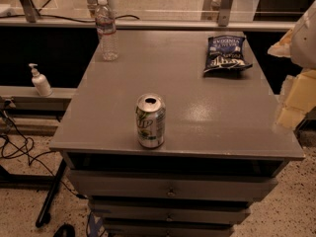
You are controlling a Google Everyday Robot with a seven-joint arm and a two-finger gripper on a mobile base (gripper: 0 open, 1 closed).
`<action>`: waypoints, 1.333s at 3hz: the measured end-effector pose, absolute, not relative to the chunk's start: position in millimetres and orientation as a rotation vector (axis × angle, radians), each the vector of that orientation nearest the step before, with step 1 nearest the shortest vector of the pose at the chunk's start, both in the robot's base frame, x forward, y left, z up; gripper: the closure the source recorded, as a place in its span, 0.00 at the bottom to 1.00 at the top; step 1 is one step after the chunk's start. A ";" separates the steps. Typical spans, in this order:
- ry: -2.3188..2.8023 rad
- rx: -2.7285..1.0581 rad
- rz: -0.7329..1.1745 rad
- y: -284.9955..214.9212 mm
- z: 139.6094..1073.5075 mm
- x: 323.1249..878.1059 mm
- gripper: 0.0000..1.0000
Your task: Pick blue chip bag
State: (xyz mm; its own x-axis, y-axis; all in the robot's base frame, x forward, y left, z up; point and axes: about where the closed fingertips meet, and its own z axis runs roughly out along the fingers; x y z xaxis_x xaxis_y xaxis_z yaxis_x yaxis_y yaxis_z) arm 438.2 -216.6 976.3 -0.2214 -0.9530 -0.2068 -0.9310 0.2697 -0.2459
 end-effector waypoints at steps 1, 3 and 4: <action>2.215 -1.721 -0.112 -218.4 978.3 442.2 0.00; 2.198 -1.620 -0.254 -266.9 971.7 531.4 0.00; 2.174 -1.507 -0.308 -296.6 977.1 577.9 0.00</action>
Offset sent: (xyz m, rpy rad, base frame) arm 0.0993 -0.0514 -0.0134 -0.0543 -0.1044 -0.0512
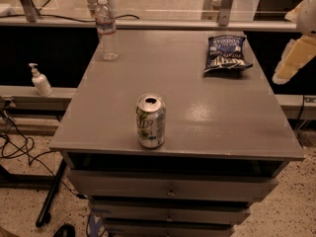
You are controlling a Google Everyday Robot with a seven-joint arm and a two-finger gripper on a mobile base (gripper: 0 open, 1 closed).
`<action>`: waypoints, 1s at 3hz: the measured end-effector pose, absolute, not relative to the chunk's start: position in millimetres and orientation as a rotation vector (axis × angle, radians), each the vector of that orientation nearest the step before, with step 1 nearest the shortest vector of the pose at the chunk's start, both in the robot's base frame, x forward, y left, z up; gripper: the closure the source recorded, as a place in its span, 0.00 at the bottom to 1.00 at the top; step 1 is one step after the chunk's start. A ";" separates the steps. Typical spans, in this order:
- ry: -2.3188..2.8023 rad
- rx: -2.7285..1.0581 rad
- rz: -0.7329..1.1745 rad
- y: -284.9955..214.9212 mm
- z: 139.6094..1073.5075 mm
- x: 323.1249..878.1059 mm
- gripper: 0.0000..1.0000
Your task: Pick blue chip bag
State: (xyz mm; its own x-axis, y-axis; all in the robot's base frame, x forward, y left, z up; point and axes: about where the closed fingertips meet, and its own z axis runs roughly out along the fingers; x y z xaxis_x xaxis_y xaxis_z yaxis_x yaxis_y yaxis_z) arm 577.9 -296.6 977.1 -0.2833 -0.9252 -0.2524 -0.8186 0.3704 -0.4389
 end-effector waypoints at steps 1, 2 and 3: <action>2.149 -1.381 -0.314 -315.5 971.1 621.4 0.00; 2.147 -1.245 -0.254 -333.7 955.4 661.4 0.00; 2.179 -1.125 -0.188 -342.9 925.8 693.7 0.00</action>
Offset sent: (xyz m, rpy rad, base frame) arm 0.1385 -0.0647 -0.0374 0.2935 -0.1679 -0.2035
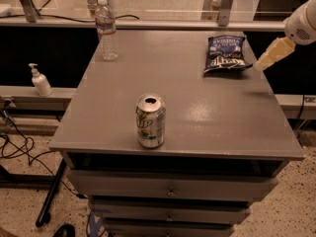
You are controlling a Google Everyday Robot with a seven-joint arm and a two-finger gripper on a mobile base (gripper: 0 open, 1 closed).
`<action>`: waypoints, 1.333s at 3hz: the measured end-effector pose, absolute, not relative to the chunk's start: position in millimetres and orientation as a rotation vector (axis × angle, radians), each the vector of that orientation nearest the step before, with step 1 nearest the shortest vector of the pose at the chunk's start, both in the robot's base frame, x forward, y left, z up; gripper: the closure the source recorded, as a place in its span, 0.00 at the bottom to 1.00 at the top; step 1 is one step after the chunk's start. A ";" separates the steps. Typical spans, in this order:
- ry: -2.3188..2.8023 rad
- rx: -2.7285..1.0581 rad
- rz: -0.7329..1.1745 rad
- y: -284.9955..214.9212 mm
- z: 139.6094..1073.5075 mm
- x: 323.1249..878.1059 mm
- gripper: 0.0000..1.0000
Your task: Pick blue chip bag
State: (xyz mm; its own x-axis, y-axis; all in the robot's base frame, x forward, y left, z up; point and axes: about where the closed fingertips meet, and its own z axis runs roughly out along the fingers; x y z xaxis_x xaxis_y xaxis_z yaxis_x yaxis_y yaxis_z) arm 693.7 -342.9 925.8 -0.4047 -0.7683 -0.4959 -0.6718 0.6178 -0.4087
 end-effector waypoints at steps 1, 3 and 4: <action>2.228 -1.040 -0.123 -343.0 892.6 712.0 0.00; 2.253 -1.008 -0.005 -307.2 859.3 736.3 0.00; 2.244 -1.020 0.036 -289.4 855.5 744.1 0.15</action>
Offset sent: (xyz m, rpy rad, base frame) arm 0.0427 0.0275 -0.0809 0.1793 0.0913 -0.0960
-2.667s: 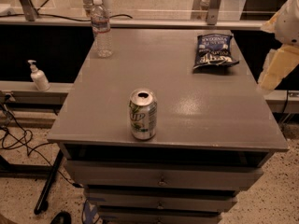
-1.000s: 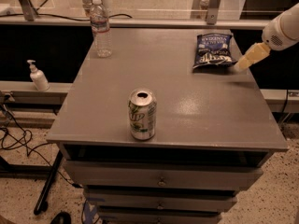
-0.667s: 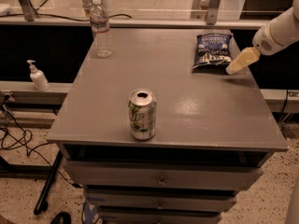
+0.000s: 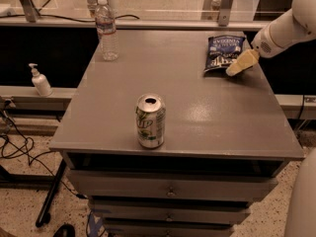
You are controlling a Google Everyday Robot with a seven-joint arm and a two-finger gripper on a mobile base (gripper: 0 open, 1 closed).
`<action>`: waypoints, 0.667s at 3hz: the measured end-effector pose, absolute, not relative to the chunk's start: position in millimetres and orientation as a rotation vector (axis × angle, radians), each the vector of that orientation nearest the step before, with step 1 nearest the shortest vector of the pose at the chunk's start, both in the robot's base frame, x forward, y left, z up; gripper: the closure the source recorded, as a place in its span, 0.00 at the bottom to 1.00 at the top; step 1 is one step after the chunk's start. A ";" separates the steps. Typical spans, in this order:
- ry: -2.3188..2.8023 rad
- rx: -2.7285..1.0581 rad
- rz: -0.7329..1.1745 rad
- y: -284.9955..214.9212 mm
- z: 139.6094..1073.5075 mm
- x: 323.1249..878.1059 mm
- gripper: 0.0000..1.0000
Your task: Pick blue chip bag
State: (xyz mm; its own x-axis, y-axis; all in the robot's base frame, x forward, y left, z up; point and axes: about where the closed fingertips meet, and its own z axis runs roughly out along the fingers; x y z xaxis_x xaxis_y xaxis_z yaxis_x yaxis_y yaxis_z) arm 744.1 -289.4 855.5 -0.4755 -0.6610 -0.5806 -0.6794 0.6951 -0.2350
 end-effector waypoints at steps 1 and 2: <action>2.258 -1.005 0.051 -288.9 852.0 745.0 0.38; 2.260 -0.998 0.058 -288.5 853.8 745.3 0.62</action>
Offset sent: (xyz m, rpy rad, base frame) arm -0.0001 -0.0040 0.0088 0.0241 0.0056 -0.0256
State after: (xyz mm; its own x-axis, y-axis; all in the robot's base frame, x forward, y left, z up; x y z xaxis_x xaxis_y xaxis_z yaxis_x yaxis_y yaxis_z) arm 745.3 -288.5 853.8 -0.4928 -0.6440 -0.5851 -0.6731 0.7083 -0.2126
